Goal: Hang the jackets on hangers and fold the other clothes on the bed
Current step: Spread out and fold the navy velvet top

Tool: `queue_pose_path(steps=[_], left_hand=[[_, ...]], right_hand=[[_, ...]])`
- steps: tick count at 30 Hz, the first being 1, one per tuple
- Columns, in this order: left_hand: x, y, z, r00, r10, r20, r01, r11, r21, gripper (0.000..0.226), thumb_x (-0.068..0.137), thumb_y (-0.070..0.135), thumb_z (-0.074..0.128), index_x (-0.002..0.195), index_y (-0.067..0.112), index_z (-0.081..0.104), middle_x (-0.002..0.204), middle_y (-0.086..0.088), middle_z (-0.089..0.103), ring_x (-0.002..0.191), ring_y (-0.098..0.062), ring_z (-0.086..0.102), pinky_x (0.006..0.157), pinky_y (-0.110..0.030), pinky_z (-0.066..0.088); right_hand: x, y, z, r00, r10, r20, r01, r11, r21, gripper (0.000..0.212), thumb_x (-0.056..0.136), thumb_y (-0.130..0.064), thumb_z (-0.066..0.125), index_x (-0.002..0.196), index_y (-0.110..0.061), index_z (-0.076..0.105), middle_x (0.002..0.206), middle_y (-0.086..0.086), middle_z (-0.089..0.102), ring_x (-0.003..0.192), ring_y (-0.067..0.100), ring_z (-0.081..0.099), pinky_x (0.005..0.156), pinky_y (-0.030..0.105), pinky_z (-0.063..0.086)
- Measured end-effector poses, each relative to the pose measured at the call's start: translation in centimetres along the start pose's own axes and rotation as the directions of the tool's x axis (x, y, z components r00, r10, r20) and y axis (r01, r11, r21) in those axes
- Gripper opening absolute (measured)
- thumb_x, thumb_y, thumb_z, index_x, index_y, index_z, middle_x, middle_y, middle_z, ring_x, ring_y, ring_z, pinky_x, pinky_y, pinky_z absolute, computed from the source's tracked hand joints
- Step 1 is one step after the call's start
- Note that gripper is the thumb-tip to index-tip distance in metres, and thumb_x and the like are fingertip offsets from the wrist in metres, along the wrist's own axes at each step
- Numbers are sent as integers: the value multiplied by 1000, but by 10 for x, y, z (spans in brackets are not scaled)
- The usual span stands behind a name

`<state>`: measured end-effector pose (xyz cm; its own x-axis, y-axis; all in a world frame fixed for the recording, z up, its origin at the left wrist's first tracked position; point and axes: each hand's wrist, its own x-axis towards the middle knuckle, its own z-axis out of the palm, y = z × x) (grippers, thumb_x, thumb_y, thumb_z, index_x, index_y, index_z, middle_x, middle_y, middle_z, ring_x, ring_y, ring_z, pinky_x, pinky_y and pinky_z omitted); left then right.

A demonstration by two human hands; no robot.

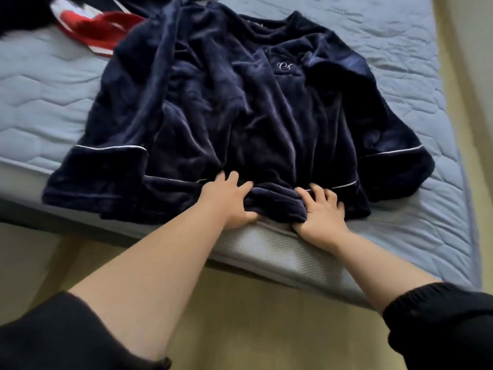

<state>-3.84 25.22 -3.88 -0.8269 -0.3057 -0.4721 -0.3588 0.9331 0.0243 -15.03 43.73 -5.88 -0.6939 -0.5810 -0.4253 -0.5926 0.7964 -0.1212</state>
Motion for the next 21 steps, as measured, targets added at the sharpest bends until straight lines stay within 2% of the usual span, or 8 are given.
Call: queue_pose_path(steps=[3,6,9,12,15,18,21], left_hand=[[27,17,-14,999,-22,-40,27,990,140,84,80,74,42,148,31,21,137,-12,38,121,-34,46,93,-44,47],[45,32,-11,995,-64,-75,82,959,273,82,83,70,40,149,26,21,134,-12,47,116,-33,53,88,-46,51],[38,38,-4,976,-93,-196,138,963,231,69,88,61,39,146,26,28,133,-12,48,119,-33,52,93,-44,48],[9,44,10,940,-92,-329,149,977,151,44,94,35,42,136,24,40,128,-12,49,117,-32,51,91,-38,42],[-18,44,17,924,-76,-376,112,991,74,38,92,16,42,130,22,44,123,-9,54,115,-30,53,87,-38,43],[-37,48,20,896,-100,-434,128,991,34,32,89,10,44,117,22,52,116,-5,59,109,-29,57,78,-35,43],[-53,62,27,861,-118,-495,173,983,67,27,89,9,45,109,22,57,109,-2,62,104,-26,59,70,-31,38]], right_hand=[[16,6,-2,993,-26,-113,25,1000,-8,57,86,-47,51,139,-39,31,150,0,21,134,31,17,107,51,23],[29,7,-5,977,-46,-208,48,999,3,43,88,-47,47,129,-36,40,137,0,33,126,31,26,100,50,28],[34,6,-5,961,-30,-274,50,997,65,32,90,-42,46,120,-33,48,126,1,41,121,31,30,98,52,29],[19,9,-1,943,-40,-330,73,993,90,27,91,-33,48,117,-30,52,121,0,46,119,28,35,96,51,32],[-11,11,3,927,-83,-366,74,996,-40,31,89,-20,47,119,-25,51,121,1,51,119,26,40,92,47,35],[-39,13,13,910,-101,-401,54,990,-127,38,86,-12,47,122,-23,49,118,2,53,116,25,46,89,44,36],[-63,17,25,880,-129,-457,56,984,-169,31,86,-12,48,116,-22,49,111,3,56,105,27,54,79,38,34]])
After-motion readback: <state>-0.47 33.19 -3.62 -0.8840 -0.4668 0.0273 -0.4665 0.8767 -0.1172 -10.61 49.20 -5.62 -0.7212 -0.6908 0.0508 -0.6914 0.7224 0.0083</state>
